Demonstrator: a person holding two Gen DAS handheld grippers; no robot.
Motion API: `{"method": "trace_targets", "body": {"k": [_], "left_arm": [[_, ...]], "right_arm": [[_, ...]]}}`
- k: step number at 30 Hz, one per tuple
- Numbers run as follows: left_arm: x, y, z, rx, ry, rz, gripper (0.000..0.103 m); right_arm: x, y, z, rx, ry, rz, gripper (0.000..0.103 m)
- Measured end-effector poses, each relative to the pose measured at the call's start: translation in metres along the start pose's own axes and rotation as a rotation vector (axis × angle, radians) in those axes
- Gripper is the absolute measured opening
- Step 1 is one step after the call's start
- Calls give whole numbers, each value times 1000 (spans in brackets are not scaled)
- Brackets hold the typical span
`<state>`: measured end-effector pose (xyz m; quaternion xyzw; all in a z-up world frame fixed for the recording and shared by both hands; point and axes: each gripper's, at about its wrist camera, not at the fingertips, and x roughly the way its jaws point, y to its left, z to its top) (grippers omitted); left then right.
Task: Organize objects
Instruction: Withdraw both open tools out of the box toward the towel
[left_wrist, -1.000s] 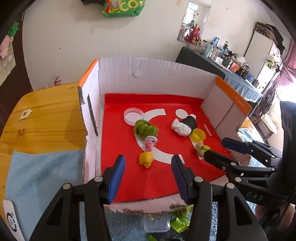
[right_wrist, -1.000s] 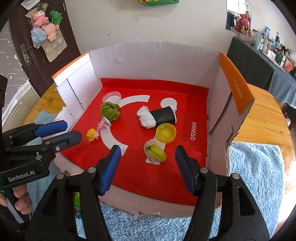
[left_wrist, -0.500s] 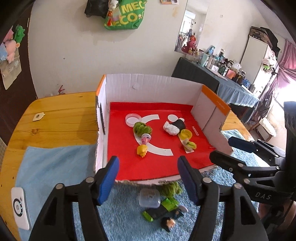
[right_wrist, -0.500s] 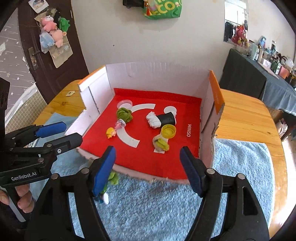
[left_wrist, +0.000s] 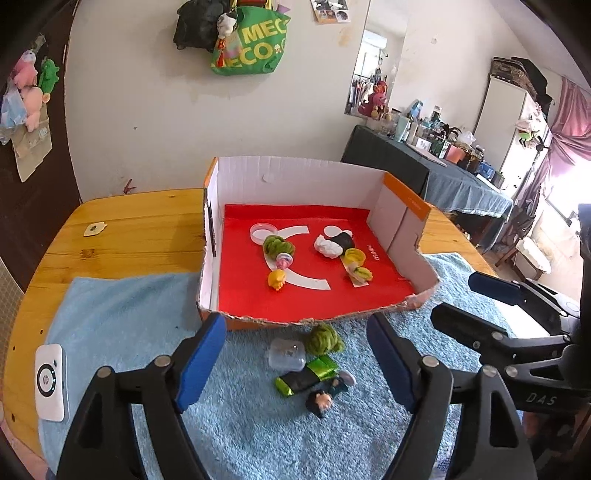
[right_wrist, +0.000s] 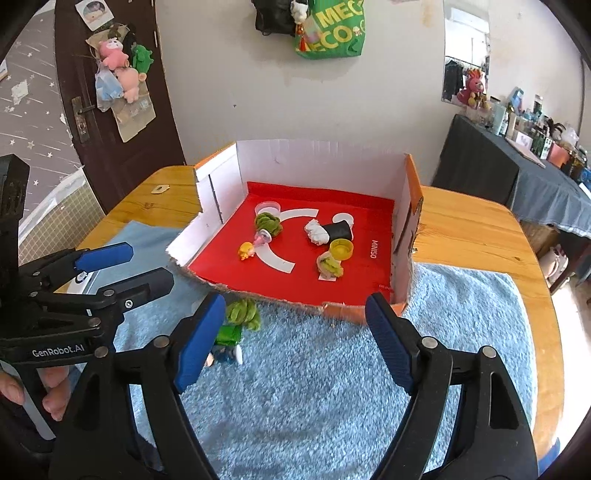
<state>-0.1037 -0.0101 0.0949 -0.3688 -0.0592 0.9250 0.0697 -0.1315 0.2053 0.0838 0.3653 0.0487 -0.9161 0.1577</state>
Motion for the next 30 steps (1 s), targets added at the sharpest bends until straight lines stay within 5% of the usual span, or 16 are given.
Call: {"method": "trace_targets", "body": {"k": [30], "left_arm": [[-33, -3, -36, 15, -15, -18, 81]], "right_arm": [[-23, 17, -28, -13, -21, -6, 82]]}}
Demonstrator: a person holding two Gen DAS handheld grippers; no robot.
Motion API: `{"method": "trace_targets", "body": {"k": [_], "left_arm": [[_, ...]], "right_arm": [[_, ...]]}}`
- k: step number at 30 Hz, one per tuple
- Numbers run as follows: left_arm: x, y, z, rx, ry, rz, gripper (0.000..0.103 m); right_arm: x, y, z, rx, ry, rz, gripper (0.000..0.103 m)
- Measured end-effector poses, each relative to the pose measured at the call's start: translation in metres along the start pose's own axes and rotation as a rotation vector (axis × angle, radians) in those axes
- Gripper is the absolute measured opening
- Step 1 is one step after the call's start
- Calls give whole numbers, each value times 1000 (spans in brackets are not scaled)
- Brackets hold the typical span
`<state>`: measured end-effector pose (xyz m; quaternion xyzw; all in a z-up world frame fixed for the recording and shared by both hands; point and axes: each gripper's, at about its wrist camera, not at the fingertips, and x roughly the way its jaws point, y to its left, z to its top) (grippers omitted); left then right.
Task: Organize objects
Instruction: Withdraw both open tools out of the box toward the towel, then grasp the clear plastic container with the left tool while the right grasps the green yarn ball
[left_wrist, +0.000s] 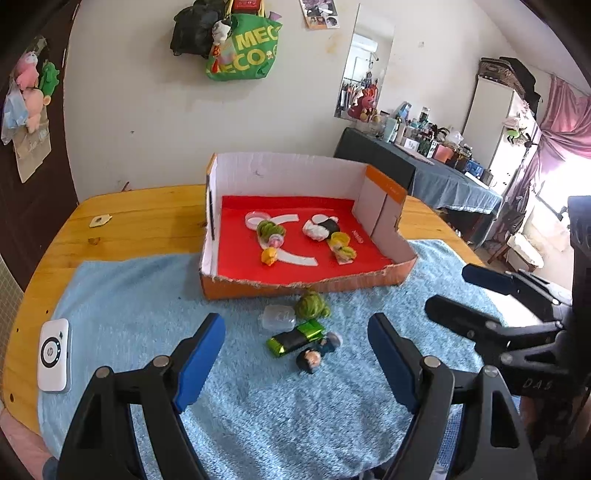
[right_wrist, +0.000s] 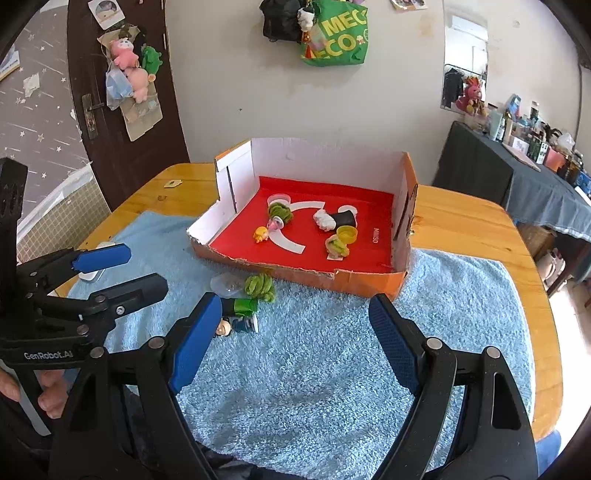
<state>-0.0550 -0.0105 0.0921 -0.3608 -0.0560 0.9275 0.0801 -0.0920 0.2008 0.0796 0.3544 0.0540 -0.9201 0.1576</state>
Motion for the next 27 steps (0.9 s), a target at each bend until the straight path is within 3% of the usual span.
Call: {"method": "trace_targets", "body": {"k": [21, 27], "left_arm": [[72, 27, -5, -18, 142, 14, 81], [93, 34, -7, -23, 191, -12, 69]], "right_arm": [[54, -13, -5, 30, 102, 47, 82], [70, -14, -4, 34, 127, 57, 82]]}}
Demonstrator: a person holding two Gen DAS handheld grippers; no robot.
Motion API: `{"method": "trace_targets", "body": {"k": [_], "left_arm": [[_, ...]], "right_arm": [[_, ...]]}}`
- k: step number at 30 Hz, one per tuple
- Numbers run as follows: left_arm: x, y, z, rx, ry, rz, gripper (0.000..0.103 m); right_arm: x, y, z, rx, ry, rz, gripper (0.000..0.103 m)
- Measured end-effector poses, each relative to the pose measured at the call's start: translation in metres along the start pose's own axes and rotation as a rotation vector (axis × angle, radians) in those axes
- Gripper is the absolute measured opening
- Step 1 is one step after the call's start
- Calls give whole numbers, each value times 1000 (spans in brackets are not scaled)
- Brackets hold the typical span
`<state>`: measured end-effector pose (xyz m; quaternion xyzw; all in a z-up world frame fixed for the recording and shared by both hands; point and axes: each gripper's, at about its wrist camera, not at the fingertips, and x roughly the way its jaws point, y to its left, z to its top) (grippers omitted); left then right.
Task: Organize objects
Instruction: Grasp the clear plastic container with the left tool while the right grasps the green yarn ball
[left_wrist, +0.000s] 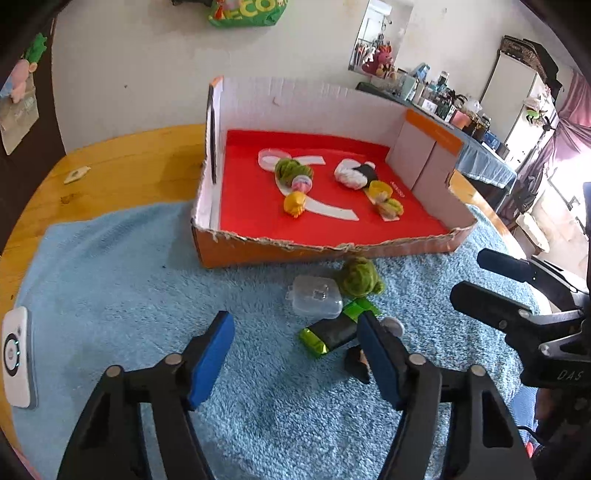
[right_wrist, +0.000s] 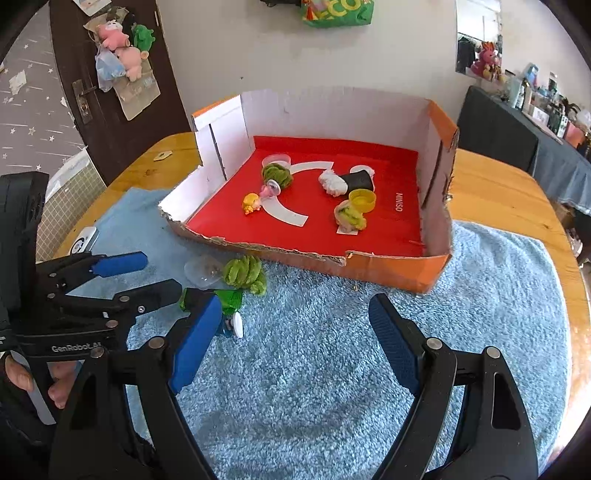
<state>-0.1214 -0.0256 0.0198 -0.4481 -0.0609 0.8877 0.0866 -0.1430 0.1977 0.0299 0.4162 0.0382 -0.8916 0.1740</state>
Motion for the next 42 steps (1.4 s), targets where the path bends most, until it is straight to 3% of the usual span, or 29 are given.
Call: {"method": "trace_targets", "body": {"k": [11, 17, 24, 26, 31, 42], "left_arm": [[26, -2, 5, 38, 53, -30, 59], [31, -4, 8, 52, 53, -47, 58], [35, -7, 11, 79, 46, -69, 54], [35, -8, 11, 84, 45, -83, 48], [37, -8, 13, 87, 45, -90, 41], [34, -6, 10, 97, 45, -101, 41]], "right_arm": [[29, 5, 12, -14, 40, 85, 73], [45, 12, 17, -18, 69, 116, 59], [55, 14, 19, -3, 93, 158, 52], [58, 15, 20, -2, 99, 162, 51], [64, 17, 23, 6, 119, 182, 36], [70, 23, 23, -7, 148, 164, 28]]}}
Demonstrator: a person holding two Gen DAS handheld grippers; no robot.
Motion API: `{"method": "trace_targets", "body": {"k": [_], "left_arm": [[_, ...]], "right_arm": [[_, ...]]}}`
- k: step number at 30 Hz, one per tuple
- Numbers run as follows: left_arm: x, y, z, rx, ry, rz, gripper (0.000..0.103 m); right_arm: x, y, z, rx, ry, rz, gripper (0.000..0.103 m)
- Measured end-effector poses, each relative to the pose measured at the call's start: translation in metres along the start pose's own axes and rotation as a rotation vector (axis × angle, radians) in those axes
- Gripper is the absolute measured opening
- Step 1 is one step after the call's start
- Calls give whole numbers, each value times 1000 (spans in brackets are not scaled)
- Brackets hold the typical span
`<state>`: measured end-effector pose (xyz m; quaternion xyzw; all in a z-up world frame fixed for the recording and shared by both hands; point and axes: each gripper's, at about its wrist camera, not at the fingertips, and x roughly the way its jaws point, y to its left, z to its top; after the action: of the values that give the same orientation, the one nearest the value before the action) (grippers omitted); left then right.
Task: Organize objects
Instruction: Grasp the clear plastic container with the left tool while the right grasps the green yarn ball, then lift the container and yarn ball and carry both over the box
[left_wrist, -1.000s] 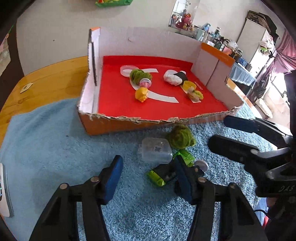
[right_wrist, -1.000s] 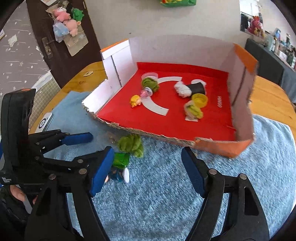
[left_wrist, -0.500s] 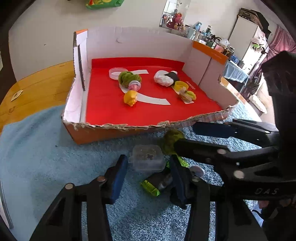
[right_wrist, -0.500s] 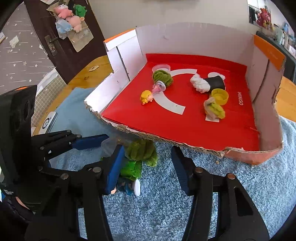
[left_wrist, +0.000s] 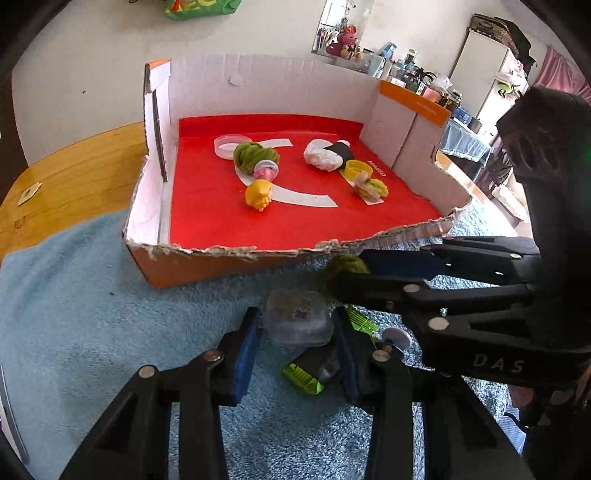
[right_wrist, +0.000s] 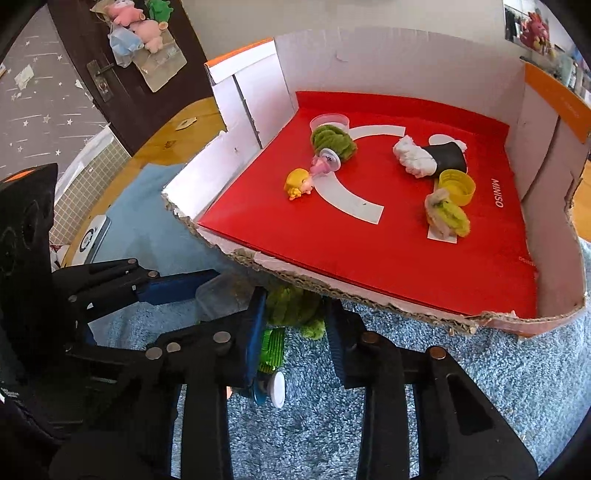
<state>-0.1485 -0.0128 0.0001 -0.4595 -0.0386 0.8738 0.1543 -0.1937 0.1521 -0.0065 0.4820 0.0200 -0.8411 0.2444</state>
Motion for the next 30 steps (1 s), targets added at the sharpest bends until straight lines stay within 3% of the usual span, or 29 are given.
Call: {"method": "trace_targets", "body": {"k": [30], "left_arm": [[-49, -11, -8, -25, -80, -17, 41]], "right_arm": [[-54, 12, -31, 13, -93, -5, 28]]}}
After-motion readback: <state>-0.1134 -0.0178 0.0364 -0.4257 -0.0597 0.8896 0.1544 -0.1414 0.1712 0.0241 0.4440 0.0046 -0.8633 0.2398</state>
